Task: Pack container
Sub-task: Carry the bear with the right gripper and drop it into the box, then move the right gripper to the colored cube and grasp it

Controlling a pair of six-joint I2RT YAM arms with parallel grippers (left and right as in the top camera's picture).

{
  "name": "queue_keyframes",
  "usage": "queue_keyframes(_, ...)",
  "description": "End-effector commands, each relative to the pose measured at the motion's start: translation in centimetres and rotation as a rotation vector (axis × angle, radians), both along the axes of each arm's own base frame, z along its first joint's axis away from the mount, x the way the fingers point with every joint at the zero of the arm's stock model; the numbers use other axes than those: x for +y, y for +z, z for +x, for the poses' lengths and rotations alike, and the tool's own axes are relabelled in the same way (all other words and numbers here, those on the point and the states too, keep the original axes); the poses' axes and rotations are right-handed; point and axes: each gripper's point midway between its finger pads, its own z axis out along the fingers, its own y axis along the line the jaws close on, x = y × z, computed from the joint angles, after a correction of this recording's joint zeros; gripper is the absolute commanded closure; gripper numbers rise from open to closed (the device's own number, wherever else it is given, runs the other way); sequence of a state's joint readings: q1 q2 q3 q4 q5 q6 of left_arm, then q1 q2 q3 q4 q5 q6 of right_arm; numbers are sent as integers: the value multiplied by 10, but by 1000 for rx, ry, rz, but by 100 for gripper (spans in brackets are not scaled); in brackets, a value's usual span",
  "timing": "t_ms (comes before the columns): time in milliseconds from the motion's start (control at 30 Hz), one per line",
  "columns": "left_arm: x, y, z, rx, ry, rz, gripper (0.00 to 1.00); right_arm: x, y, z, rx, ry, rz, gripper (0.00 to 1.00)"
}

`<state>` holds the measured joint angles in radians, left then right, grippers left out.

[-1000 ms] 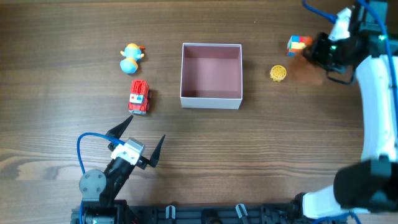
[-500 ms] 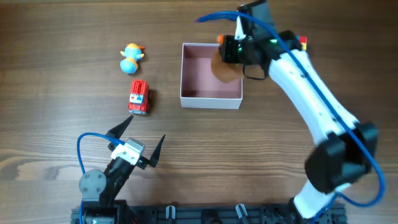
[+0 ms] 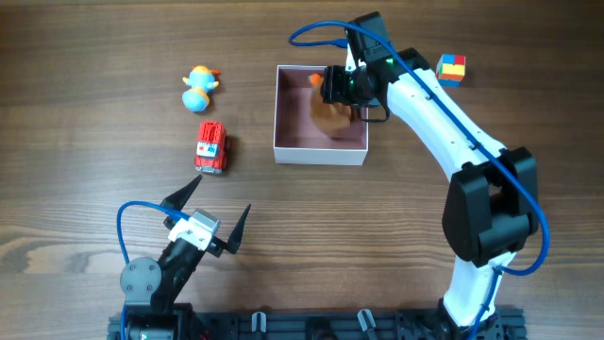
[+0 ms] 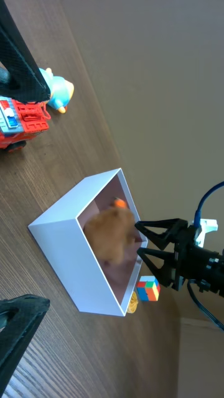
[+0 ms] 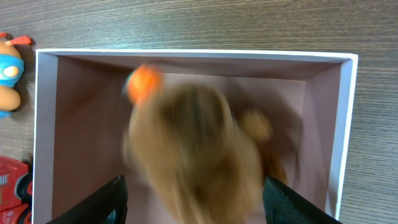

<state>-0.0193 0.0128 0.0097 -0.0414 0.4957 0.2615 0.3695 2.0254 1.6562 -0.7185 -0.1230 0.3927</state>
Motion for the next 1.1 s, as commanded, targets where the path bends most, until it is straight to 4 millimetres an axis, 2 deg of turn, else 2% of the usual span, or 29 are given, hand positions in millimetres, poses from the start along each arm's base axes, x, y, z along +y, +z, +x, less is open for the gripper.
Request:
queue_keyframes(0,0,0,0,-11,-1,13,0,-17,29,18,-65,-17,-6,25)
queue_keyframes(33,0,0,0,-11,-1,13,0,-32,39,24,-78,-50,-22,22)
queue_keyframes(100,0,0,0,-11,-1,13,0,-73,65,39,-107,-138,-60,14)
queue_keyframes(133,0,0,0,-11,-1,13,0,-100,78,48,-132,-172,-86,6)
queue_keyframes(167,0,0,0,-11,-1,13,0,-129,87,54,-150,-224,-119,3)
queue_keyframes(233,0,0,0,-11,-1,13,0,-174,89,59,-151,-312,-140,1)
queue_keyframes(300,0,0,0,-11,-1,13,0,-218,84,60,-138,-342,-136,0)
queue_keyframes(333,0,0,0,-11,-1,13,0,-232,80,60,-137,-314,-134,1)
queue_keyframes(400,0,0,0,-11,-1,13,0,-248,76,61,-138,-303,-153,1)
queue_keyframes(500,0,0,0,-11,-1,13,0,-257,68,67,-148,-277,-176,0)
queue_keyframes(533,0,0,0,-11,-1,13,0,-253,52,72,-130,-245,-189,0)
queue_keyframes(600,0,0,0,-11,-1,13,0,-250,39,74,-114,-211,-202,0)
queue_keyframes(667,0,0,0,-11,-1,13,0,-256,25,74,-87,-217,-248,0)
queue_keyframes(767,0,0,0,-11,-1,13,0,-257,5,77,-69,-132,-293,0)
queue_keyframes(867,0,0,0,-11,-1,13,0,-256,-8,81,-68,-64,-317,0)
queue_keyframes(1067,0,0,0,-11,-1,13,0,-257,-32,90,-64,-45,-323,0)
